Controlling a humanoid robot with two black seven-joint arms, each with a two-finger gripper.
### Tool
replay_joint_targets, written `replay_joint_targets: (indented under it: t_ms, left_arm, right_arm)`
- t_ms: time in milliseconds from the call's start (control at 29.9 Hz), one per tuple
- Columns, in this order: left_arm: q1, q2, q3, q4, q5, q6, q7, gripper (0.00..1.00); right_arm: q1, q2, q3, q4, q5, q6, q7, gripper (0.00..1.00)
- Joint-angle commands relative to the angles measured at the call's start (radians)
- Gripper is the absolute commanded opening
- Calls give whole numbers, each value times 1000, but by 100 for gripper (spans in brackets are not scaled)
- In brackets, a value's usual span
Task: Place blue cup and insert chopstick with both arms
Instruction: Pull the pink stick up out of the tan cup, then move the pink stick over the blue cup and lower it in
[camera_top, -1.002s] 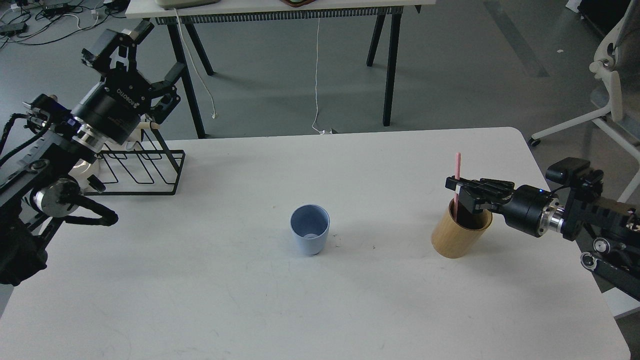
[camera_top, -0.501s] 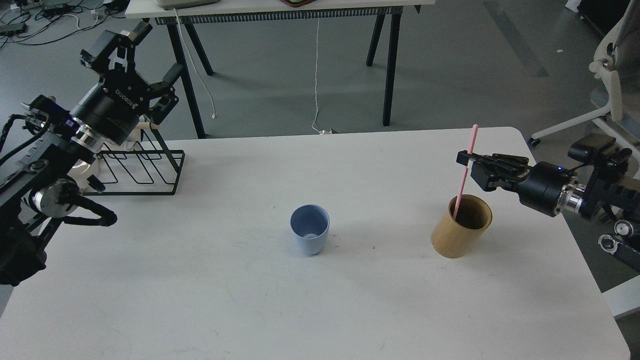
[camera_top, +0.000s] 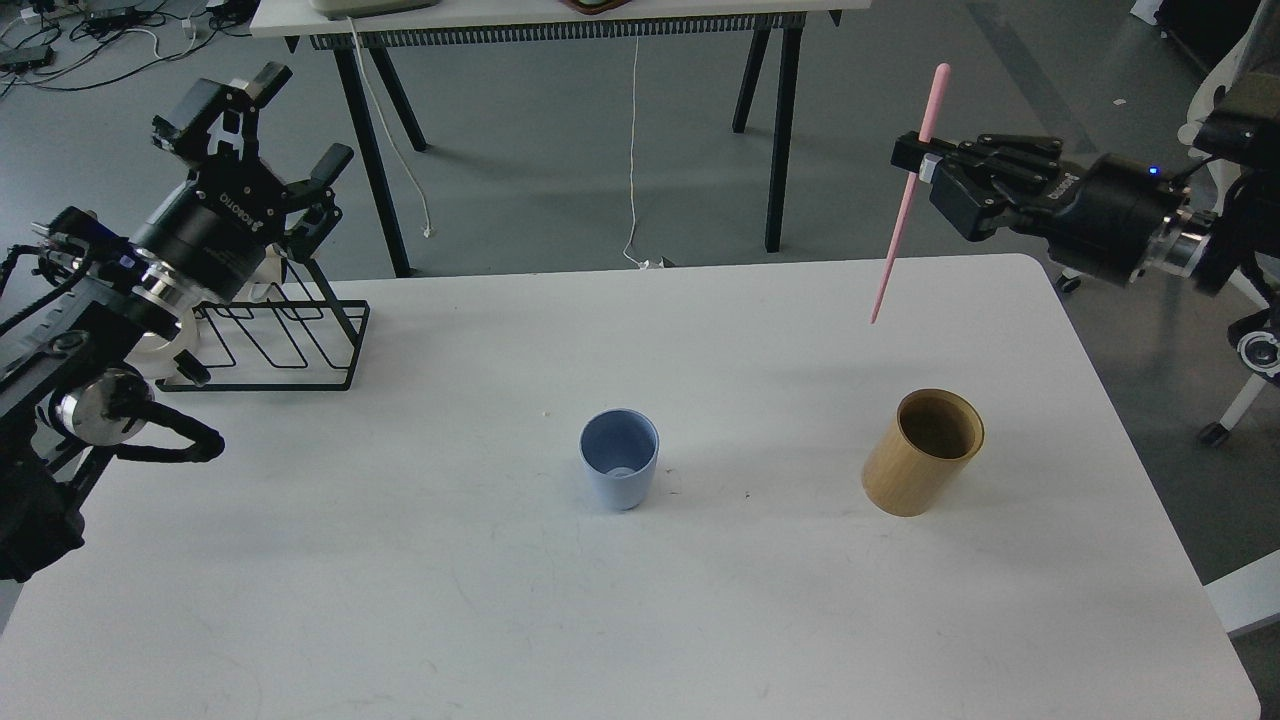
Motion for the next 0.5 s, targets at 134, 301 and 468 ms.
replay_joint_targets:
  t_ms: [134, 301, 468]
  left_arm:
    - [27, 2, 0, 147, -32, 0, 0, 92]
    - [30, 2, 0, 188, -34, 0, 0, 92]
    - [30, 2, 0, 191, -34, 0, 0, 92]
  right_arm:
    - [239, 290, -224, -99, -17, 69, 0, 5]
    - [251, 531, -331, -274, -24, 45, 0, 4]
    - [247, 679, -378, -404, -56, -1, 0, 4]
